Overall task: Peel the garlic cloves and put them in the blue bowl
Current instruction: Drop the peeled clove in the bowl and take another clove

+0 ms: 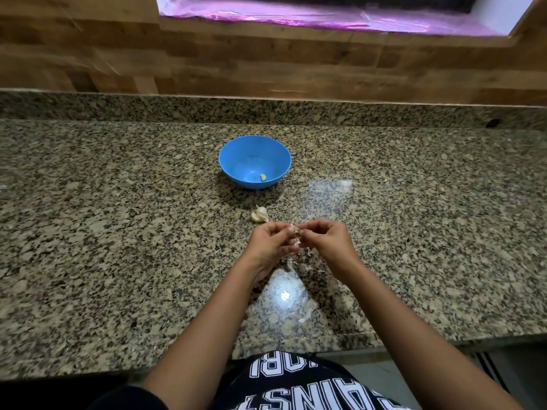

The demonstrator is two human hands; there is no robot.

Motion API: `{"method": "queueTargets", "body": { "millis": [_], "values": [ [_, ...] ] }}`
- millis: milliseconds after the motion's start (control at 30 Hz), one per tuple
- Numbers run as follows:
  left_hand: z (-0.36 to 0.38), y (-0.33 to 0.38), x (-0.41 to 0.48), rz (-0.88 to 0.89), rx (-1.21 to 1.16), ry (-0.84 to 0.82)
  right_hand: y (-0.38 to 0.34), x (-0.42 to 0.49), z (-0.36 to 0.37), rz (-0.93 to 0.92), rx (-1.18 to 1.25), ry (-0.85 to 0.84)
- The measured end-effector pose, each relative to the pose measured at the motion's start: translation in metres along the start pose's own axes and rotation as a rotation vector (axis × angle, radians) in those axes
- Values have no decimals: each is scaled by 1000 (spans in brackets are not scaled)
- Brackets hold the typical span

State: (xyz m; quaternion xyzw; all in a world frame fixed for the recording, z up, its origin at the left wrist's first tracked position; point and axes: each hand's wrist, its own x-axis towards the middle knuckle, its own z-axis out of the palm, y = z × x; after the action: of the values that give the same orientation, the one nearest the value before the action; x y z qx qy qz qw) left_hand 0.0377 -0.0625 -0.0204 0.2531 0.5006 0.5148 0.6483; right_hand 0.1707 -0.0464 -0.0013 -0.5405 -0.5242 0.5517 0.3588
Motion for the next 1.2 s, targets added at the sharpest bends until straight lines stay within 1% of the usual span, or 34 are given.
{"method": "queueTargets", "body": {
  "millis": [100,233,267,367,433,533,600,667,733,800,900,1067,1200],
  "values": [
    [1,-1,-1,-1,12,-11,-5,-1,-1,53,78,-17],
    [0,1,-1,7,59,-23,-9,0,1,185,308,-25],
    [0,2,-1,19,86,-26,-8,1,1,199,332,-20],
    [1,2,-1,61,131,-9,-9,1,3,204,283,8],
    [0,2,-1,85,152,-14,-9,2,3,228,310,6],
    [-2,5,-2,157,319,-46,-11,3,1,293,385,-2],
    [-2,5,-2,200,378,-26,-10,3,1,270,346,10],
    [-2,3,-1,215,354,-3,-6,3,2,163,152,45],
    [-1,2,0,199,251,2,-4,1,3,39,-61,66],
    [-1,2,1,169,111,9,-5,-1,3,-13,-92,58],
    [-1,3,1,156,20,2,-6,0,3,35,49,38],
    [-3,3,1,196,19,-13,-9,0,6,202,335,20],
    [-4,3,1,225,58,-37,-11,1,8,315,502,54]
  ]
}}
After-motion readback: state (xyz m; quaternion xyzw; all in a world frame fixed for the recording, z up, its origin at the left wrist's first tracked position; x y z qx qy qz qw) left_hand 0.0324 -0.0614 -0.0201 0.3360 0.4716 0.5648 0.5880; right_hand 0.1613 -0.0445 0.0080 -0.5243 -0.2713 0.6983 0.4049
